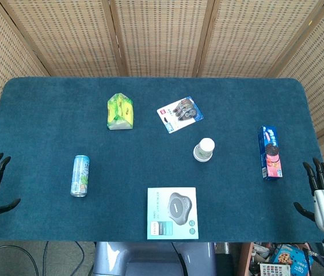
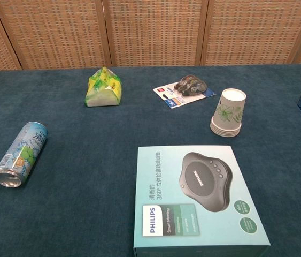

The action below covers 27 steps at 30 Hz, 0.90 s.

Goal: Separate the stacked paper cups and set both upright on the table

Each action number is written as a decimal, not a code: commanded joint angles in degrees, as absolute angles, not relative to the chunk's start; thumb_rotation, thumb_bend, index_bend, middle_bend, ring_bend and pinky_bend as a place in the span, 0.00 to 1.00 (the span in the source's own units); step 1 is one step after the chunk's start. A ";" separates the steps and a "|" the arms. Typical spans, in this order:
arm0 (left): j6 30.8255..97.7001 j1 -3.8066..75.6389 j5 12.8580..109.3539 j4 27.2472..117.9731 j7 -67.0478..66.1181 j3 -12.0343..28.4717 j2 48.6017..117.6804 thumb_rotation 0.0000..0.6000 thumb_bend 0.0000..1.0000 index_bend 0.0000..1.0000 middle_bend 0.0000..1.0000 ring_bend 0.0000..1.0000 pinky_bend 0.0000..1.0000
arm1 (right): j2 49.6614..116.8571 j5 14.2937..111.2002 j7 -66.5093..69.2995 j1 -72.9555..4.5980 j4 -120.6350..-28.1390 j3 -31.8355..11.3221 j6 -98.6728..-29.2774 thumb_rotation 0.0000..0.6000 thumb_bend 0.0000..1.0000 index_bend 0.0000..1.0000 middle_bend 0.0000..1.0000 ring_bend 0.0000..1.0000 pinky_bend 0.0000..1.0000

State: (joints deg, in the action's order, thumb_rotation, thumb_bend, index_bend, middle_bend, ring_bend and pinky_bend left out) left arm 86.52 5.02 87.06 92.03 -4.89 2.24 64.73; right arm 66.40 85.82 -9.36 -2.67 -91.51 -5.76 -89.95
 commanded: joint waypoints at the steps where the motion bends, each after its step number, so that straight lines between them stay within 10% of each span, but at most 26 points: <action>1: 86.73 4.92 87.11 91.91 -4.56 2.26 64.74 1.00 0.06 0.00 0.00 0.00 0.00 | 66.37 85.99 -9.47 -2.67 -91.57 -5.70 -90.01 1.00 0.00 0.00 0.00 0.00 0.00; 17: 86.83 5.32 86.38 91.18 -3.91 3.22 65.19 1.00 0.06 0.00 0.00 0.00 0.00 | 62.44 87.48 -8.61 -9.30 -96.83 -8.39 -82.65 1.00 0.00 0.00 0.00 0.00 0.00; 27: 84.74 6.69 82.83 90.45 -8.08 4.98 67.18 1.00 0.06 0.00 0.00 0.00 0.00 | 59.83 79.37 -2.69 -27.10 -99.66 -16.68 -60.11 1.00 0.00 0.02 0.02 0.00 0.05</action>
State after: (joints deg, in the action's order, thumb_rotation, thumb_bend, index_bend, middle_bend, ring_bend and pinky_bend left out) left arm 85.26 6.33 83.38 90.82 -7.72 4.63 66.80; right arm 60.32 83.71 -4.16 -21.11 -99.60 -13.54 -67.23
